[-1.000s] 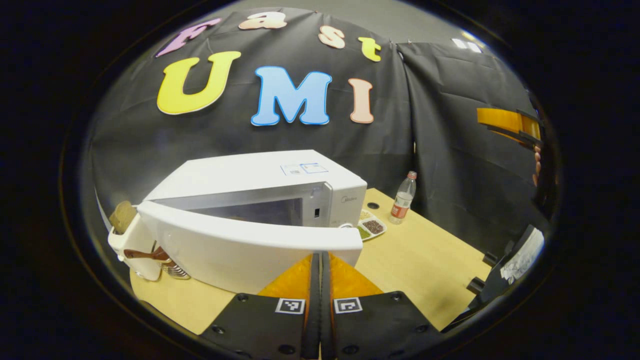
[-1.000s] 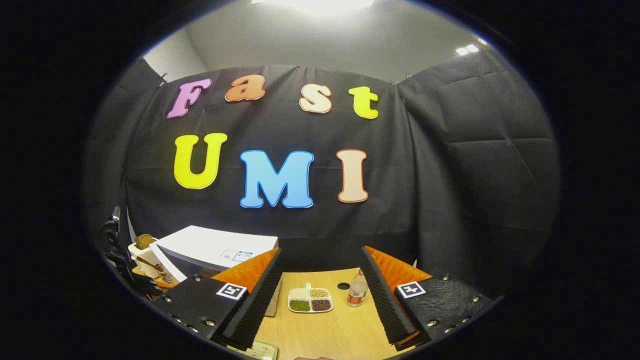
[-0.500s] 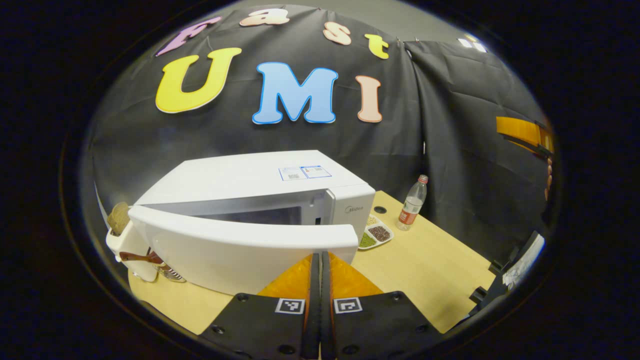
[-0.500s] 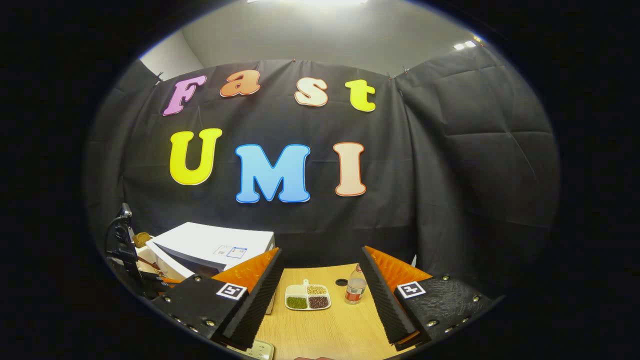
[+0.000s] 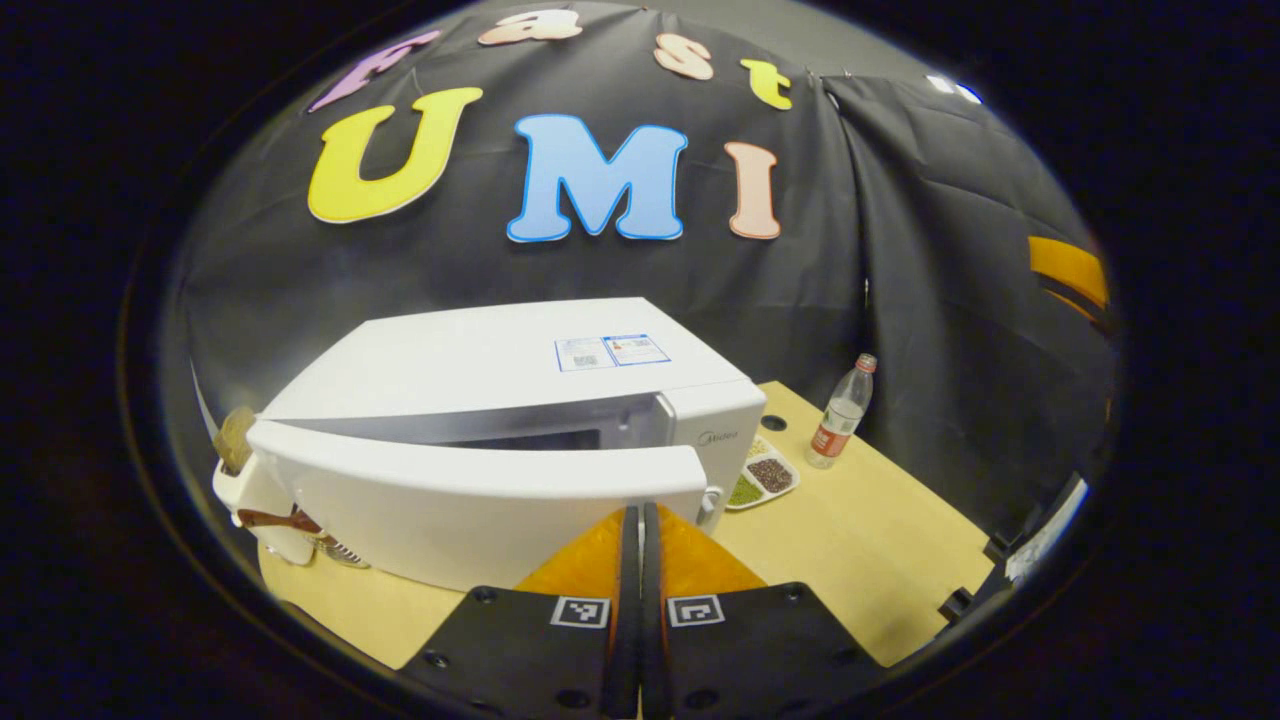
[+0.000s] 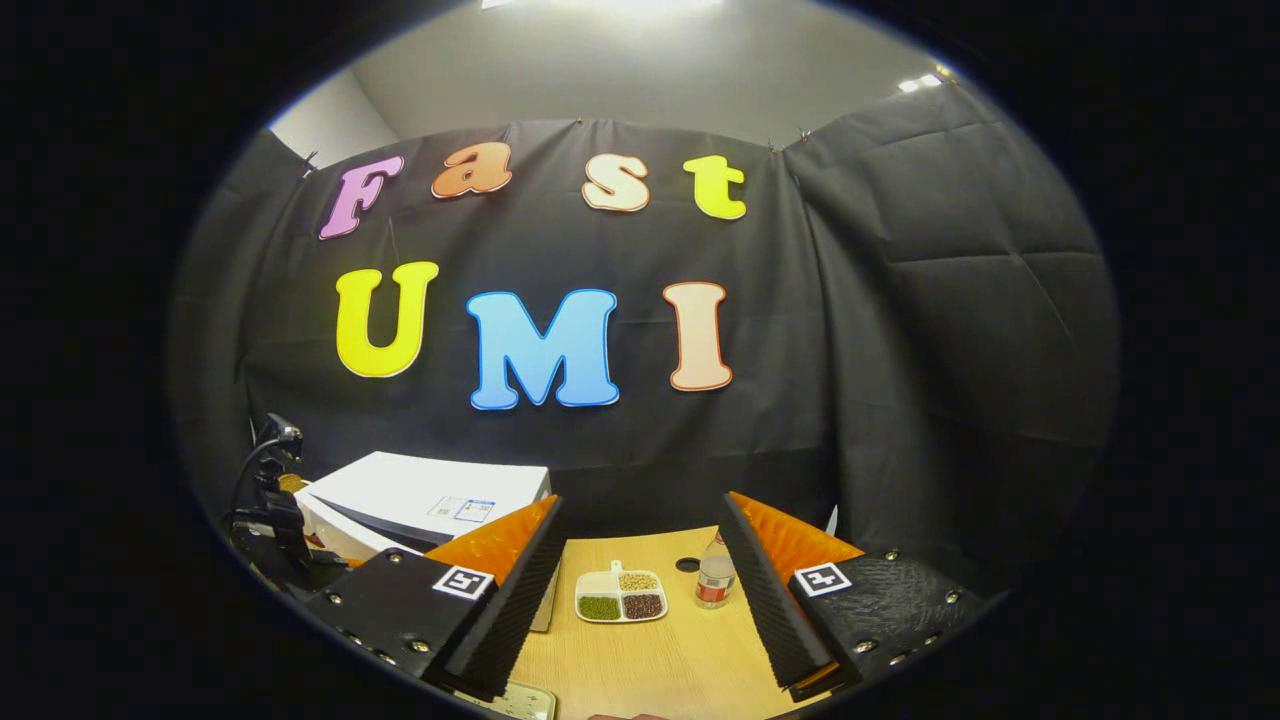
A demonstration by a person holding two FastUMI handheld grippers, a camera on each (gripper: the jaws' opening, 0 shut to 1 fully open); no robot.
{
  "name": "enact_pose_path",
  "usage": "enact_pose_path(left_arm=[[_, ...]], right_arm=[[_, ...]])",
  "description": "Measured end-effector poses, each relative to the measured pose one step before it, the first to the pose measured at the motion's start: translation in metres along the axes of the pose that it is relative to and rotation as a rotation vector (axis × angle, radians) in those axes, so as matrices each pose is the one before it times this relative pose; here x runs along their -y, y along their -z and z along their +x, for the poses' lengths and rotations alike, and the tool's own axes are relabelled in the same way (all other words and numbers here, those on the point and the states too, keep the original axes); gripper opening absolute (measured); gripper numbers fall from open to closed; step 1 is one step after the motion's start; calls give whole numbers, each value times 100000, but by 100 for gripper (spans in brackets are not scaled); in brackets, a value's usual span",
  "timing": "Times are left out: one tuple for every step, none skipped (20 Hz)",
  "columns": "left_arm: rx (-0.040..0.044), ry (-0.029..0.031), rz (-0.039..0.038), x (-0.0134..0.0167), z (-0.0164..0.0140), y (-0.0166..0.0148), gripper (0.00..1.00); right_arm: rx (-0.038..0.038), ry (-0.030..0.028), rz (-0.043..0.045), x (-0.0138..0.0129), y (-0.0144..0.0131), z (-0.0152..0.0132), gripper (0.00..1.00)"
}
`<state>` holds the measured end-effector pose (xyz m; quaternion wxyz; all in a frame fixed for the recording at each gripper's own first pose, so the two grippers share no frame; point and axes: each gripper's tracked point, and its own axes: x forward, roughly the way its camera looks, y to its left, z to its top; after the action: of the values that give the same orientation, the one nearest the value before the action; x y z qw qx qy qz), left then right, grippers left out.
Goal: Open the microwave oven with the left hand, put the food in, and close the microwave oven.
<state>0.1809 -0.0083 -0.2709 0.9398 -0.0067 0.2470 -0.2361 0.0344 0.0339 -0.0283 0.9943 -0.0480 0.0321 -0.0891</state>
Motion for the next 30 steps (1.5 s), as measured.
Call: enact_pose_path(left_arm=[[54,-15,-84,-24,237,-87,7],[-213,59,-106,-78,373,-154,7],[-350,82,61,58,315,-103,7],[-306,103,186,-143,286,-241,7],[-261,53,376,79,400,-99,7],[-281,-68,239,-105,323,-152,7],[-162,-316,13,-68,363,-204,7],[-178,-637,-223,-116,411,-205,7],[-147,-903,-370,-49,466,-148,7],[-127,-1109,-262,-81,347,-227,7],[-377,-948,-476,-7,196,-48,7],[138,-740,112,-22,-77,-158,7],[-18,-132,615,37,79,154,7],[412,91,140,-102,-7,-231,7],[106,-2,-762,-7,-46,6,7],[-168,-93,-1253,-103,108,-2,7],[30,-25,-950,24,54,53,7],[-26,-147,-140,-22,58,56,7],[192,-480,232,-4,-8,21,7],[116,-1038,-45,-39,33,-44,7],[236,-1268,323,78,55,-47,7],[188,-987,846,-9,19,15,7],[54,-695,521,-13,-2,-36,7],[272,-575,-356,-32,134,-211,7],[93,-645,-958,-28,383,-47,7],[-1294,-3725,-361,-734,561,-162,6],[-1175,993,-2780,113,-188,234,5],[151,-861,-1089,-101,7,-29,7],[665,-3106,856,-413,-128,-83,8],[-674,-3361,843,-612,-356,74,7]], right_arm=[[-213,-201,150,-27,74,76,94],[-182,-313,-186,-127,115,43,94],[193,-107,-805,80,65,274,94],[593,299,-898,227,-123,335,94],[521,439,-534,351,-106,328,94],[76,206,116,134,-44,408,94],[-123,163,519,58,123,242,94],[-435,11,501,-23,65,288,94],[-666,-223,255,-98,323,85,94],[-616,-276,175,19,202,124,94],[-398,38,151,149,147,189,94],[-194,282,19,191,-9,122,94],[71,214,109,269,48,90,94],[46,402,286,325,-32,117,94],[-262,56,302,231,92,94,94],[-289,93,-20,285,127,201,94],[-257,2,148,341,162,304,94],[-336,-46,381,277,37,286,94],[-500,-120,451,228,71,191,94],[-978,-299,443,230,142,296,94],[-1052,-582,306,162,261,260,94],[-640,-428,210,197,42,146,94],[-453,-649,13,255,51,-37,94],[-174,-555,-279,194,-108,116,94],[-171,-531,-440,289,-36,106,94],[-16,-483,-439,192,-102,-21,94],[114,-164,-350,455,-203,-7,94],[786,-400,165,421,-296,-215,94],[852,-248,332,358,-338,-214,94],[134,-573,75,380,-186,-162,94]])
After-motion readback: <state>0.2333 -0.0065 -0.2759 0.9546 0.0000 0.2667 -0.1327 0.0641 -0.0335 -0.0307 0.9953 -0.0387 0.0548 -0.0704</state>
